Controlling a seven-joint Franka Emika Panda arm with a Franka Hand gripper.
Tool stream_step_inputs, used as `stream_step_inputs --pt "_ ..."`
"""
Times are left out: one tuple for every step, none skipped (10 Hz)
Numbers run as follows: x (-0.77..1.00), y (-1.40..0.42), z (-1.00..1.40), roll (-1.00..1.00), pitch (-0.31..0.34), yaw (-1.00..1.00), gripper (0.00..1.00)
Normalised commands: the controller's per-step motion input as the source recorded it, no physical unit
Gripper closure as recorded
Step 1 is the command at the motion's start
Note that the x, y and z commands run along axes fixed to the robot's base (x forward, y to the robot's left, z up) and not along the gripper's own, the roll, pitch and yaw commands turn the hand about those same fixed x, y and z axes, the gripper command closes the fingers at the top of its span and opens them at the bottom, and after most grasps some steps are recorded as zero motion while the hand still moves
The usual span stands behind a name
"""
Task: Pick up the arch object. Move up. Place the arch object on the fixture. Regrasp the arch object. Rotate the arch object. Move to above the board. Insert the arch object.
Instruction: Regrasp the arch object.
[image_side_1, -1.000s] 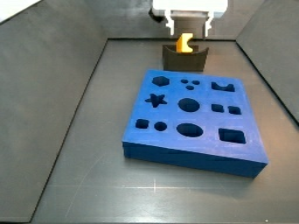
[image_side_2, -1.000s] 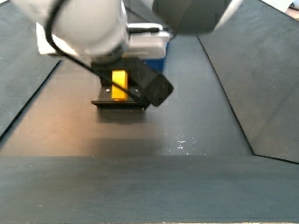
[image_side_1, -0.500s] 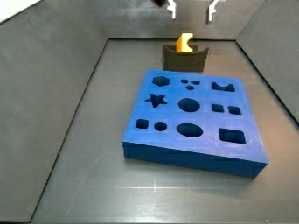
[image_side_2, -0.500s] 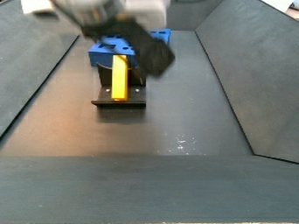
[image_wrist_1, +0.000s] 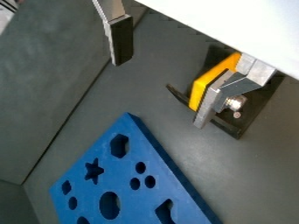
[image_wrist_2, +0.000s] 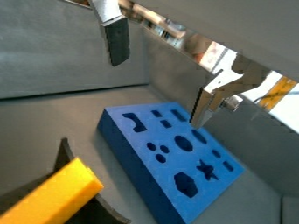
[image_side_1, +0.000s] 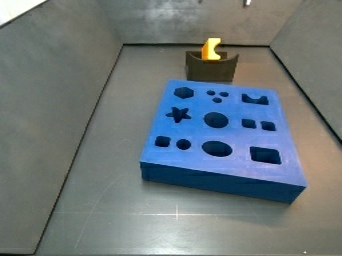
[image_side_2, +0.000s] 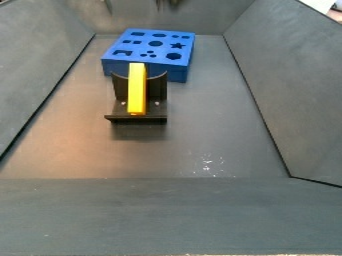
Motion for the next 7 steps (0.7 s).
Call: stream_step_inputs --pt "-0.05 -0.07 0.08 1.00 0.014 0.02 0.00" --pt "-0.03 -0.04 0.00 1.00 0.010 0.02 0.00" --pt "-0.03 -0.03 0.02 1.00 0.009 0.02 0.00" --pt "-0.04 -0.03 0.03 1.00 0.004 0.02 0.00" --pt "-0.04 -0.03 0.01 1.00 -0.002 0.02 0.00" --pt "-0.05 -0.02 0.01 1.00 -0.010 0.02 0.00" --pt "-0.05 -0.02 0.01 1.00 -0.016 0.02 0.00"
